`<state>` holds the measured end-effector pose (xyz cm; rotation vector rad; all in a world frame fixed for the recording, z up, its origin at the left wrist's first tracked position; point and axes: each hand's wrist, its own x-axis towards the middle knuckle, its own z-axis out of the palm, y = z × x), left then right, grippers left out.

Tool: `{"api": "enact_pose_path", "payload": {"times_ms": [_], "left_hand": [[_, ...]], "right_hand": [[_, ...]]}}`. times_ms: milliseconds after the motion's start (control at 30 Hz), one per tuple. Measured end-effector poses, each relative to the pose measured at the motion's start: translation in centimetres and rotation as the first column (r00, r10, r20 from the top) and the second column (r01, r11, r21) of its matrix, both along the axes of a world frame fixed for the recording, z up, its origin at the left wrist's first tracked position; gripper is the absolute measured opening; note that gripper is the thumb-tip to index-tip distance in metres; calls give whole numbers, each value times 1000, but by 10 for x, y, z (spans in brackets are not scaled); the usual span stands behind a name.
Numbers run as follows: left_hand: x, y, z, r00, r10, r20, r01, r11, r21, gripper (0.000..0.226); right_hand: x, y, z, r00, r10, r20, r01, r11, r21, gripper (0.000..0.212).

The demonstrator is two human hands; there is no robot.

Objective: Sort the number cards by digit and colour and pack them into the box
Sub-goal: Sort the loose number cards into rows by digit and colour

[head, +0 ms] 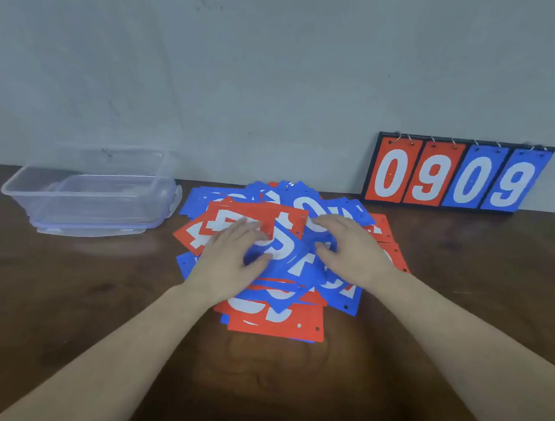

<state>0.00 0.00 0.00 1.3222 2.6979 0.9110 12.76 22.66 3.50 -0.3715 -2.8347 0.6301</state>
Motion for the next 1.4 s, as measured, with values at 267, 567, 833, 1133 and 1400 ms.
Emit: {"api": "enact_pose_path", "payload": {"times_ms": [267, 567, 833, 1133, 1400], "left_hand": [[12, -4, -13, 959, -185, -216, 163, 980, -118, 59], [25, -10, -15, 907, -250, -338, 296, 951, 91, 22], [36, -16, -7, 864, -294, -409, 382, 911, 153, 16], [16, -21, 19, 894, -447, -39, 418, 862, -287, 68], [2, 4, 45, 852, -513, -105, 362, 722, -590, 71]], "right_hand": [[-8, 11, -17, 958, 7, 287, -71, 974, 213, 58], [53, -6, -38, 985, 11, -173, 29, 973, 230, 28], [45, -14, -42, 986, -165, 18, 164, 985, 51, 55], [78, -28, -51, 978, -206, -1, 206, 978, 44, 72], [95, -39, -40, 973, -200, -117, 199, 980, -25, 68]]}}
